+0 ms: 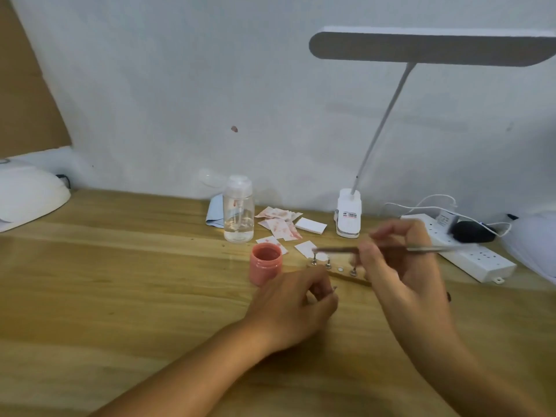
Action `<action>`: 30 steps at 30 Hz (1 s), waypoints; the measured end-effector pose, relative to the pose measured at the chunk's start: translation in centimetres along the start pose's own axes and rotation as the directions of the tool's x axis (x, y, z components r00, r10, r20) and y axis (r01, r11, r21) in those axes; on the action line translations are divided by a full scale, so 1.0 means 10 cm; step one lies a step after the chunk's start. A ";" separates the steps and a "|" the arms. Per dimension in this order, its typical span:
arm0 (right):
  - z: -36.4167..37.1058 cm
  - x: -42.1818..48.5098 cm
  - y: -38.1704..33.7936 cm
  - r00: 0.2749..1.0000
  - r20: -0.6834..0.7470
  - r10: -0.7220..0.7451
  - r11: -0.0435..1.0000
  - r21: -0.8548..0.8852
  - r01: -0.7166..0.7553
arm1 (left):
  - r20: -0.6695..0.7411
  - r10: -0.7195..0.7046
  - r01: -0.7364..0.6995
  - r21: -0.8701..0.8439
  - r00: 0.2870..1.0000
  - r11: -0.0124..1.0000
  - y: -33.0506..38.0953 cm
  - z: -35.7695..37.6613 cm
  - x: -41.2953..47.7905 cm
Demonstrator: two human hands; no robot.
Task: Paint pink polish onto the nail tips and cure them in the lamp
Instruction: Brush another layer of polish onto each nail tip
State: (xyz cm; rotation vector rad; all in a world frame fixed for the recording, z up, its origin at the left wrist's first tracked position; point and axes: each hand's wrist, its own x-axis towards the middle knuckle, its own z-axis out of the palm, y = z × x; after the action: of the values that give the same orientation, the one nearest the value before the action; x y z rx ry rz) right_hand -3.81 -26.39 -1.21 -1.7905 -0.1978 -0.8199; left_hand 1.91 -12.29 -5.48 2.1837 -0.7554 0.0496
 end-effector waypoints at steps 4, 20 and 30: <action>0.33 0.36 -0.06 0.988 0.096 0.119 0.988 -0.114 -0.108 | -0.015 -0.007 0.007 -0.027 1.000 1.000 -0.05 0.00 0.02; 0.51 0.38 0.08 0.958 0.132 0.255 0.935 -0.287 -0.209 | -0.025 -0.046 0.046 0.003 0.999 0.999 -0.07 0.06 0.06; -0.29 -0.14 0.24 0.889 0.082 0.451 0.854 0.250 -0.456 | -0.042 0.021 -0.019 0.051 0.999 0.999 -0.10 0.07 0.07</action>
State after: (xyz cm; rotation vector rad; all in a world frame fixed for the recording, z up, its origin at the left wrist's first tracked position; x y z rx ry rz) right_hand -4.93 -29.57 -3.51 -1.5060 0.1024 -0.4113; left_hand 2.86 -12.64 -6.46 2.2158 -0.7596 0.1259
